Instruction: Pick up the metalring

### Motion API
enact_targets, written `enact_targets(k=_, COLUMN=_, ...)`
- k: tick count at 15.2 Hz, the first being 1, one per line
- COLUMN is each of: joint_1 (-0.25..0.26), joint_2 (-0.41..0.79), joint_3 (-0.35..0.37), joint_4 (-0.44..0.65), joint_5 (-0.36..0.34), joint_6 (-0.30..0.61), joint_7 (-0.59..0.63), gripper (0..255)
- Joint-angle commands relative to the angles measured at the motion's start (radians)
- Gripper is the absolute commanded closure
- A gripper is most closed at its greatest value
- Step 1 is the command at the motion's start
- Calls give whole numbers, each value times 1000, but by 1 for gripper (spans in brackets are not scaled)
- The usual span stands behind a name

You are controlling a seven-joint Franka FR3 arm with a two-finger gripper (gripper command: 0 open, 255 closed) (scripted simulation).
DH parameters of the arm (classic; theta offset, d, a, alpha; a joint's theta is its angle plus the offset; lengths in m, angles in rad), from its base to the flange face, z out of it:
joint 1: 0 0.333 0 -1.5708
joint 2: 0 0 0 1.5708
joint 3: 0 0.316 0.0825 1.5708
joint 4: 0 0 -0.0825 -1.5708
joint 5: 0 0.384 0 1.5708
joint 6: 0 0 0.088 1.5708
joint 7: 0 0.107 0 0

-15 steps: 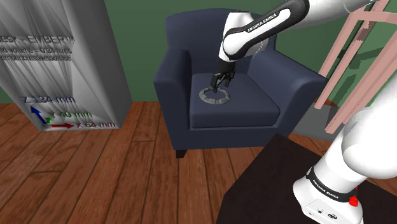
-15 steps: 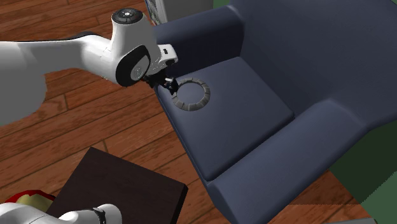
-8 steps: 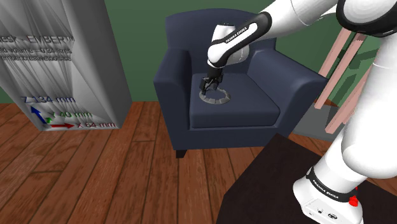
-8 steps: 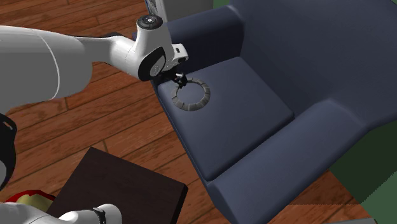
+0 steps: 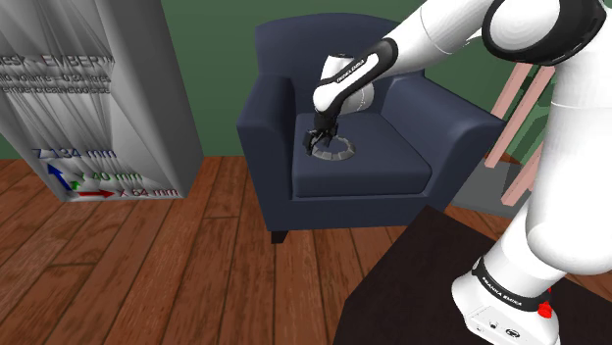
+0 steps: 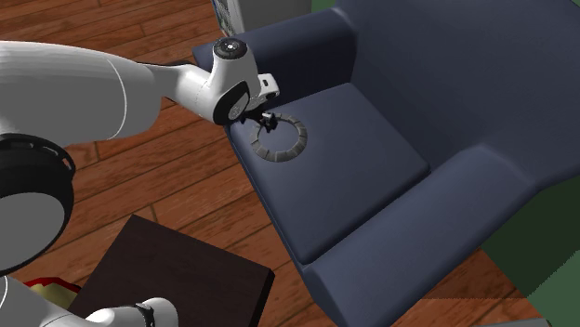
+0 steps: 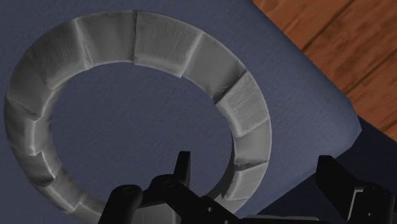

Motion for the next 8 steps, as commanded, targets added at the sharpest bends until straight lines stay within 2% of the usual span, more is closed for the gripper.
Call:
enact_targets(k=1, joint_1=-1, joint_2=11, joint_3=1, joint_4=-5, joint_5=3, joint_6=17, joint_7=-4, gripper=0)
enact_targets(k=2, joint_1=-1, joint_2=11, joint_3=1, joint_4=-5, joint_5=3, joint_6=17, joint_7=-4, gripper=0)
enact_targets(k=3, joint_1=-2, joint_2=9, joint_3=1, joint_4=-9, joint_5=4, joint_6=19, joint_7=-4, gripper=255)
enact_targets(k=8, joint_1=-2, joint_2=11, joint_3=2, joint_4=-7, joint_5=4, joint_6=19, joint_7=-5, gripper=255)
